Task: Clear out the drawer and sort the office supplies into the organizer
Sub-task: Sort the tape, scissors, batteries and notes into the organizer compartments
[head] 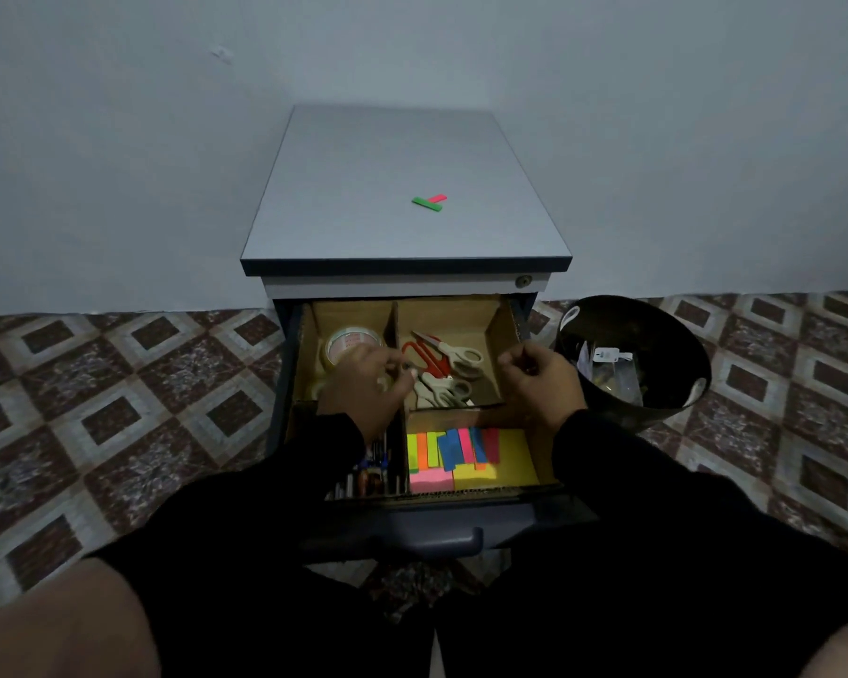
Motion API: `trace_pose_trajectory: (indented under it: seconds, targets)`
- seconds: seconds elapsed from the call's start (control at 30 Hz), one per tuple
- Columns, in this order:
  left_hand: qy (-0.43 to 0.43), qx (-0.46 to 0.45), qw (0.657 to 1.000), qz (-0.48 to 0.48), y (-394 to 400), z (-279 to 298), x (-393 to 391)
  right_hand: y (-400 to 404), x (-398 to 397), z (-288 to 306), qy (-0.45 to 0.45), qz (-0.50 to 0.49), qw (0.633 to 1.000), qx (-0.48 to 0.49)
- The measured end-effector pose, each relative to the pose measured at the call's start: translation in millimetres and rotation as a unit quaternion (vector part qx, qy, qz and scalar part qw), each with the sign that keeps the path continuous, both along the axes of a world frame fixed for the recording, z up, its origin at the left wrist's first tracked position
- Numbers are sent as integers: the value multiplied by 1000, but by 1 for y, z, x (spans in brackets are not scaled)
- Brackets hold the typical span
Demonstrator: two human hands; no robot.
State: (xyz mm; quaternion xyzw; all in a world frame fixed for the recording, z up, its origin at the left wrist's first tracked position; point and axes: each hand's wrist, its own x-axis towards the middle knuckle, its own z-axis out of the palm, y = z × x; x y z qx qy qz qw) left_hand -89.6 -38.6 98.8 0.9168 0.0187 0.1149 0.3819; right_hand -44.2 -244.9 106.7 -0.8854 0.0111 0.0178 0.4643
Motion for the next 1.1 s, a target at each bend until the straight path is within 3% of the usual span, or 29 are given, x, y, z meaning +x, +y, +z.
trace_pose_trajectory:
  seconds: [0.13,0.43,0.8,1.1]
  targets:
    - [-52,-16,998,26,14,29,30,-1,32,27,-60,14,998,6]
    - [-68,104,991,58,34,70,112,26,114,82,-158,47,986,-3]
    - [-48,240,969,39,39,89,216,66,217,87,-141,149,965,-166]
    - [-15,276,961,5,28,76,249,80,249,71,-148,154,956,-203]
